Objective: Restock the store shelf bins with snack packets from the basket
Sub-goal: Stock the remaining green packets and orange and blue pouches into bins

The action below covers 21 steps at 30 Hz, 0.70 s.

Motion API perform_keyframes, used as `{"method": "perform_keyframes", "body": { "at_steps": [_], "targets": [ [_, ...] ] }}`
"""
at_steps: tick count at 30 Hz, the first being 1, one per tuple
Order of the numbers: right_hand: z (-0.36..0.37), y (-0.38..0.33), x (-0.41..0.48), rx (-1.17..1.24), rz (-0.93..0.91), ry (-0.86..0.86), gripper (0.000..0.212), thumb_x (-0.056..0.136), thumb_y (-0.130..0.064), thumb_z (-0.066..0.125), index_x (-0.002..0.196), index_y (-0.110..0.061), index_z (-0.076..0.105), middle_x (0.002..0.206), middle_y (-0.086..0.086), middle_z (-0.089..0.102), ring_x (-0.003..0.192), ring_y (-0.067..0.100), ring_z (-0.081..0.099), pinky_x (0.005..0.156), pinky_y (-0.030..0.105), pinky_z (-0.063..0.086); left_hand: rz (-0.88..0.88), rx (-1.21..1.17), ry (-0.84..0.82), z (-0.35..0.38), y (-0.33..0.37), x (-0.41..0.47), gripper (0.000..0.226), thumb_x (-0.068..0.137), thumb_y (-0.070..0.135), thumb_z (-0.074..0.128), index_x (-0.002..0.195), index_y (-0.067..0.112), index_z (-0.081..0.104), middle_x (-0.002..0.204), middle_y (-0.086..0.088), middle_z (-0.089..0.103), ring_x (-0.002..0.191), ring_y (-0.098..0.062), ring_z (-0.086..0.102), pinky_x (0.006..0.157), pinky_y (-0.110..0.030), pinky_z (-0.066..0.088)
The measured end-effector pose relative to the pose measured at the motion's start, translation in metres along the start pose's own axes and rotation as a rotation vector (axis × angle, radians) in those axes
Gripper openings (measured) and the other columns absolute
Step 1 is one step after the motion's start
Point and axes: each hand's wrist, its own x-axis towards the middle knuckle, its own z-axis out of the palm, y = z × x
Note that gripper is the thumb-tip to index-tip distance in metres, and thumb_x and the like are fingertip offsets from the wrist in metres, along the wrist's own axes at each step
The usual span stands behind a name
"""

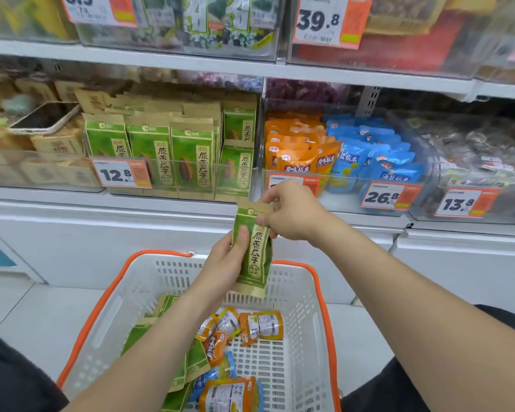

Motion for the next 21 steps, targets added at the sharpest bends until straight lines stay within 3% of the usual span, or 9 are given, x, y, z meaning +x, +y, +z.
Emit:
{"method": "perform_keyframes", "body": {
  "at_steps": [3,6,8,10,12,14,18,20,21],
  "targets": [
    [-0.013,-0.012,0.008,0.025,-0.093,0.172,0.02,0.088,-0.021,0.08,0.108,-0.018,0.077,0.072,-0.001,0.069,0.073,0.015,0.066,0.071,0.033,0.055,0.104,0.094,0.046,0.014,0.034,-0.009,0.041,0.079,0.033,0.088,0.112,0.019,0.068,0.097,-0.004,0.08,0.092,-0.023,0.077,0.074,-0.039,0.064],
    [-0.036,-0.025,0.012,-0.056,-0.228,0.208,0.022,0.088,-0.028,0.079,0.109,-0.025,0.074,0.083,-0.008,0.072,0.079,0.01,0.067,0.074,0.034,0.057,0.176,0.084,0.088,0.017,0.064,-0.009,0.047,0.07,0.014,0.097,0.109,0.013,0.071,0.095,-0.009,0.079,0.088,-0.027,0.077,0.073,-0.042,0.065],
    [-0.049,-0.034,0.011,-0.056,-0.273,0.098,0.04,0.081,-0.03,0.086,0.115,-0.026,0.066,0.095,-0.012,0.071,0.086,0.006,0.067,0.074,0.029,0.056,0.254,0.095,0.128,0.015,0.083,-0.006,0.049,0.068,0.012,0.098,0.108,0.015,0.071,0.095,-0.008,0.079,0.089,-0.026,0.077,0.074,-0.045,0.066],
    [-0.057,-0.043,0.013,-0.042,-0.293,0.051,0.058,0.074,-0.027,0.092,0.119,-0.03,0.055,0.104,-0.012,0.069,0.093,0.007,0.067,0.075,0.028,0.056,0.371,0.176,0.179,0.012,0.101,-0.001,0.053,0.067,0.013,0.099,0.111,0.02,0.07,0.097,0.002,0.08,0.09,-0.016,0.076,0.075,-0.036,0.064],
    [-0.06,-0.051,0.019,-0.014,-0.331,0.109,0.063,0.074,-0.022,0.092,0.118,-0.032,0.049,0.107,-0.011,0.066,0.1,0.012,0.064,0.073,0.027,0.055,0.48,0.315,0.252,0.007,0.118,0.006,0.059,0.066,0.024,0.1,0.115,0.026,0.067,0.101,0.013,0.077,0.092,-0.003,0.073,0.076,-0.021,0.057],
    [-0.065,-0.062,0.028,-0.006,-0.376,0.23,0.061,0.079,-0.017,0.088,0.12,-0.033,0.045,0.111,-0.006,0.064,0.106,0.019,0.055,0.068,0.024,0.045,0.543,0.441,0.342,-0.002,0.132,0.02,0.07,0.063,0.038,0.101,0.119,0.029,0.06,0.105,0.014,0.073,0.096,0.001,0.068,0.08,-0.021,0.054],
    [-0.074,-0.078,0.046,-0.019,-0.457,0.502,0.063,0.084,-0.006,0.078,0.123,-0.037,0.039,0.1,0.004,0.066,0.08,0.025,0.062,0.07,0.045,0.055,0.575,0.852,0.512,-0.025,0.161,0.05,0.095,0.061,0.038,0.1,0.136,0.023,0.043,0.128,0.003,0.052,0.118,-0.019,0.053,0.099,-0.036,0.047],
    [-0.07,-0.078,0.057,-0.03,-0.455,0.494,0.071,0.084,-0.001,0.076,0.129,-0.039,0.038,0.098,0.005,0.067,0.073,0.025,0.062,0.069,0.045,0.055,0.528,1.1,0.548,-0.036,0.177,0.059,0.103,0.062,0.035,0.098,0.143,0.025,0.037,0.137,-0.003,0.04,0.126,-0.029,0.041,0.104,-0.045,0.041],
    [-0.067,-0.077,0.063,-0.06,-0.443,0.461,0.074,0.084,0.0,0.076,0.134,-0.04,0.038,0.104,0.006,0.067,0.081,0.026,0.064,0.074,0.044,0.055,0.495,1.193,0.533,-0.041,0.183,0.061,0.105,0.062,0.035,0.097,0.145,0.026,0.035,0.139,-0.004,0.036,0.128,-0.031,0.037,0.104,-0.047,0.039]
  ]
}}
